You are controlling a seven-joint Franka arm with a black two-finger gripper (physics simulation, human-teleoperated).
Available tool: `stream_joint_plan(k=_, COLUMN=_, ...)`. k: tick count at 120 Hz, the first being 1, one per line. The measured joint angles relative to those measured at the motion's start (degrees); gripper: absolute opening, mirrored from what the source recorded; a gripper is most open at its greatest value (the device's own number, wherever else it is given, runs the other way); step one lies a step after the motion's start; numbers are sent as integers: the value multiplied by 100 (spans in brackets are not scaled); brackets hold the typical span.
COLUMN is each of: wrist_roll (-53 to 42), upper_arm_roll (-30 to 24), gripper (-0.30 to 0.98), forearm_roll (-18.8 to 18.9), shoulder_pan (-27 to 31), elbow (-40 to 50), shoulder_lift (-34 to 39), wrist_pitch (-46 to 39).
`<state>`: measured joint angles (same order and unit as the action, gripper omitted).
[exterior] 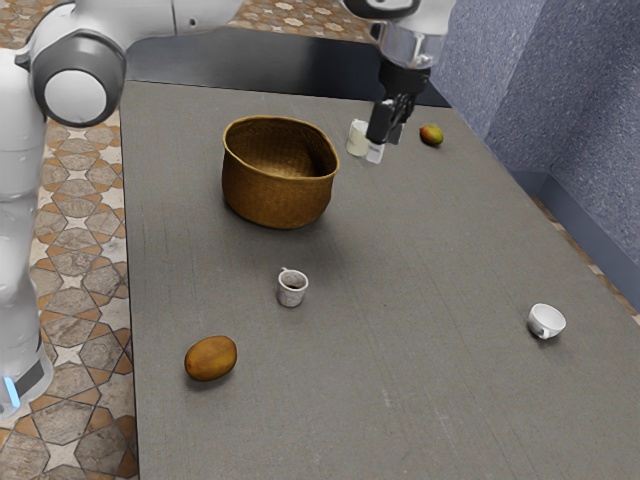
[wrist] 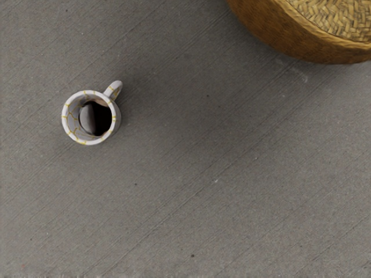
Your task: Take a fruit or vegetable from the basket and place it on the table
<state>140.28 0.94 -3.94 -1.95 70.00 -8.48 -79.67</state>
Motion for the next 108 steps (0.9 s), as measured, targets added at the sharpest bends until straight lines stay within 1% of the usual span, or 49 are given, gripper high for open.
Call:
stream_joint_plan(k=24, wrist_roll=108, upper_arm_roll=22, gripper=69, forearm_roll=22, shoulder_pan=46, elbow=-11, shoulder_lift=-42, wrist_pitch=-32)
stream_joint_plan(k=38, wrist_roll=-621, upper_arm_roll=85, gripper=69, forearm_roll=17, shoulder_pan=60, elbow=-8, shoulder_lift=-9, wrist_pitch=-42)
stream_joint_plan(k=49, wrist_roll=-1432, upper_arm_roll=226, gripper=69, forearm_roll=8, shoulder_pan=70, elbow=34, shoulder_lift=58, wrist_pitch=-23)
stream_joint_plan(k=56, wrist_roll=-2088, upper_arm_roll=389, gripper=69, forearm_roll=-12, shoulder_pan=106, elbow=46, shoulder_lift=73, wrist_pitch=-1)
stream_joint_plan(k=72, wrist_roll=-3630, upper_arm_roll=518, gripper=69, forearm_roll=-25, shoulder_pan=136, elbow=115, shoulder_lift=48, wrist_pitch=62)
stream_joint_plan(k=76, wrist_roll=-4024, upper_arm_roll=775, gripper=69, forearm_roll=-47, shoulder_pan=9, elbow=415, shoulder_lift=148, wrist_pitch=67)
stream_joint_plan(k=81, wrist_roll=-4509, upper_arm_roll=1060, gripper=69, forearm_roll=-61, shoulder_pan=-63, elbow=894, shoulder_lift=466, wrist_pitch=67)
stream_joint_plan(k=86, wrist_roll=-5011, upper_arm_roll=1339, gripper=69, forearm_roll=-59, shoulder_pan=-86, elbow=1128, shoulder_lift=638, wrist_pitch=68)
stream_joint_plan(k=95, wrist_roll=-5888, upper_arm_roll=1685, gripper=69, forearm_roll=-45, shoulder_pan=66, elbow=1251, shoulder_lift=751, wrist_pitch=70)
stream_joint_plan(k=104, wrist_roll=-6704, upper_arm_roll=1881, gripper=69, forearm_roll=-41, shoulder_pan=363, elbow=1340, shoulder_lift=813, wrist_pitch=72)
stream_joint_plan(k=108, wrist_roll=-7045, upper_arm_roll=1927, gripper=69, forearm_roll=-41, shoulder_pan=503, elbow=1545, shoulder_lift=949, wrist_pitch=69)
